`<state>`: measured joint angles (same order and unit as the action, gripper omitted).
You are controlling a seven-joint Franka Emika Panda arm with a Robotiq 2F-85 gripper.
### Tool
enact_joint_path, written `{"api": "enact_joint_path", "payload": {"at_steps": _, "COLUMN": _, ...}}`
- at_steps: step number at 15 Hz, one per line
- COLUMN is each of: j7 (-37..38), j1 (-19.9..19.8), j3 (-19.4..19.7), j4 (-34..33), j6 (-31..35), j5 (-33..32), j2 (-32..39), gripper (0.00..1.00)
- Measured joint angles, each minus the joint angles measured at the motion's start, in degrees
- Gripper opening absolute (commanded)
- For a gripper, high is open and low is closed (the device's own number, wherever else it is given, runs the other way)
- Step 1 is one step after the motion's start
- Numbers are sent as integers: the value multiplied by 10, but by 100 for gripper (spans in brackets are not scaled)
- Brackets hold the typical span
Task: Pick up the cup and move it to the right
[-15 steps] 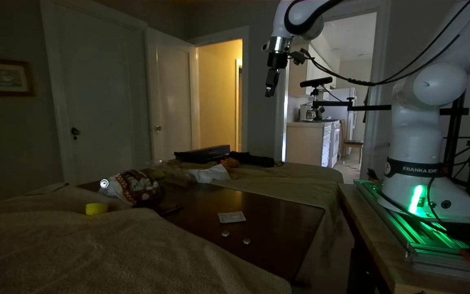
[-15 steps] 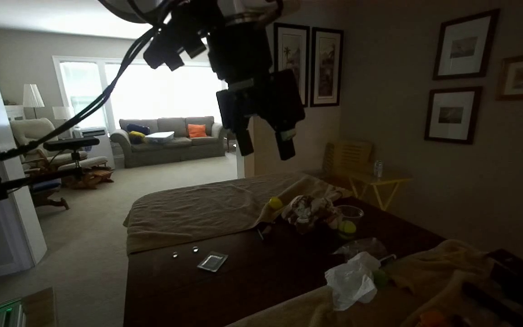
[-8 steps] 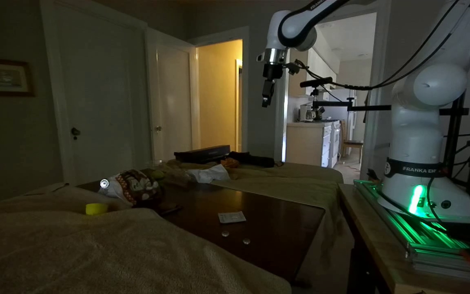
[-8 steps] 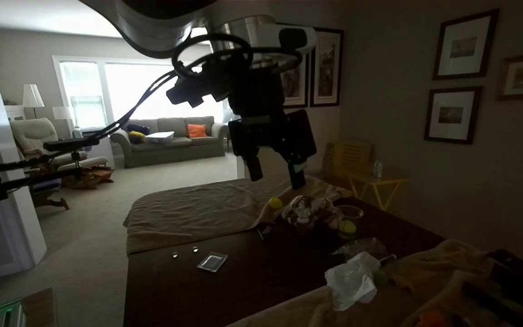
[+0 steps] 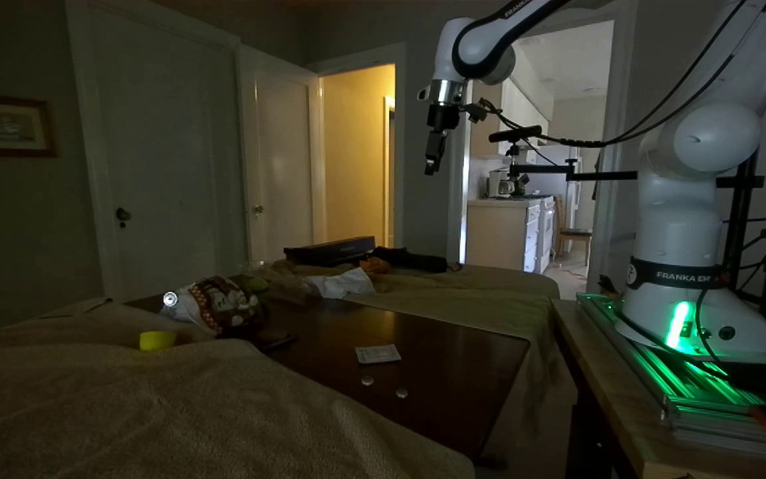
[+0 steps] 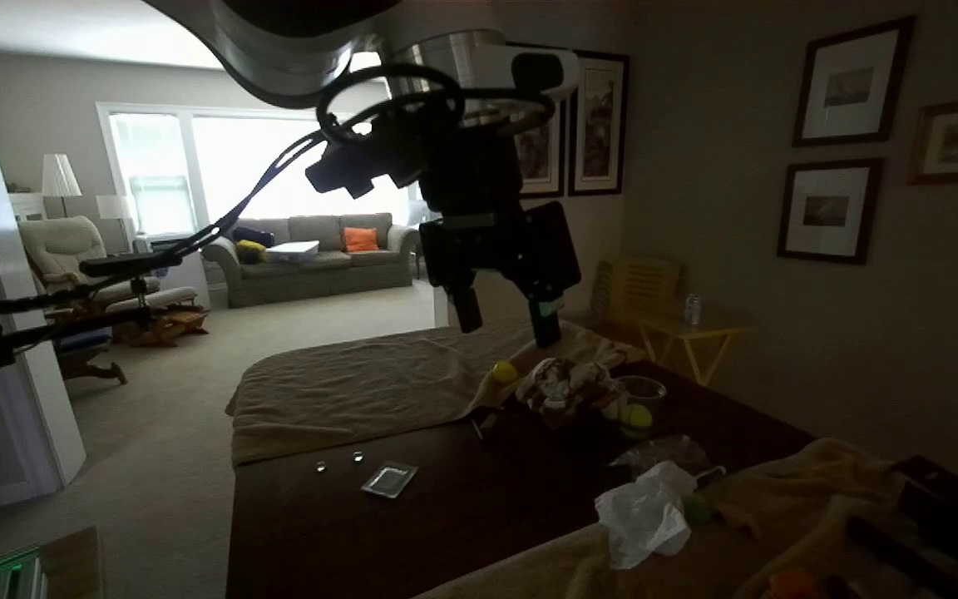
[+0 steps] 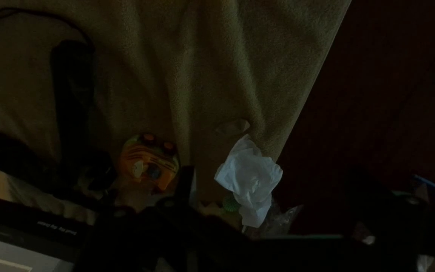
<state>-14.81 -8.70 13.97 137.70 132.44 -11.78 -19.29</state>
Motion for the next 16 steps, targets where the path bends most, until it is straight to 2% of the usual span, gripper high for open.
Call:
{"api": "enact_joint_path", "payload": {"at_steps": 8, "j7": 51, "j1": 1, "j3": -17, "j4": -11, "j6": 118, "j5": 22, "j2": 110, "gripper": 100}}
{"api": "enact_joint_path", "payload": {"at_steps": 16, "j7": 133, "j1": 5, "j3": -50, "j4": -116, "j6": 128, "j5": 23, "j2": 244, "gripper": 100}}
